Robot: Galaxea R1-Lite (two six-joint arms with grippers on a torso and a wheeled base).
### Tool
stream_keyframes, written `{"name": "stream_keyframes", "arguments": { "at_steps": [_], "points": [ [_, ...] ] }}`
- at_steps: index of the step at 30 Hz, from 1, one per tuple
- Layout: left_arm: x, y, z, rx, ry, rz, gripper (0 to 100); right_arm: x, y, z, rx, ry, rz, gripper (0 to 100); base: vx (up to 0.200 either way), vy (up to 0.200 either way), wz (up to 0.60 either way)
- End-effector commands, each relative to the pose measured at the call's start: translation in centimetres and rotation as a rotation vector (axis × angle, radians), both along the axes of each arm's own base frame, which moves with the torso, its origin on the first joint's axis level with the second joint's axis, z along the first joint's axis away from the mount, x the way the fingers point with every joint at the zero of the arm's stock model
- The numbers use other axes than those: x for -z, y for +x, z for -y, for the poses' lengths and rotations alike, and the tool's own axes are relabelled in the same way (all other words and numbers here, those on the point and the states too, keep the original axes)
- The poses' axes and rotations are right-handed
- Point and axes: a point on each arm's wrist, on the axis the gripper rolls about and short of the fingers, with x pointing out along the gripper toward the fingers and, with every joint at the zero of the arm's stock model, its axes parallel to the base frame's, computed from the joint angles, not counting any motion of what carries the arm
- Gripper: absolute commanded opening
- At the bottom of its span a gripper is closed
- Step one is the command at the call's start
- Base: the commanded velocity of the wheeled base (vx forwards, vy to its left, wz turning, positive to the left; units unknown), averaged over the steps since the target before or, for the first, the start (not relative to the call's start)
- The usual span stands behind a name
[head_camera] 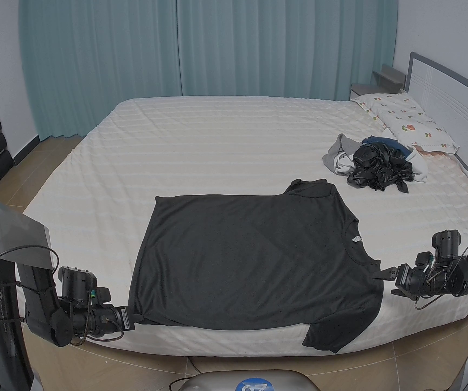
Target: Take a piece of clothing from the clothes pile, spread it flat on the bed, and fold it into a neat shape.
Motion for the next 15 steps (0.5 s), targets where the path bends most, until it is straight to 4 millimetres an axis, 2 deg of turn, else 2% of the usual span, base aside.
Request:
{"name": "stream_keyframes", "arguments": {
  "at_steps": [1, 15],
  "points": [
    [-0.2, 0.0, -0.1, -0.033, -0.031, -0.011, 0, 0.9, 0.0, -0.2, -0.009, 0.002, -0.029, 100, 0.0, 0.0, 0.0],
    [-0.6, 0.6, -0.3, -0.106, -0.099, 0.001, 0, 2.4, 2.1, -1.0, -0.029, 0.0, -0.031, 100, 0.0, 0.0, 0.0]
  ]
}}
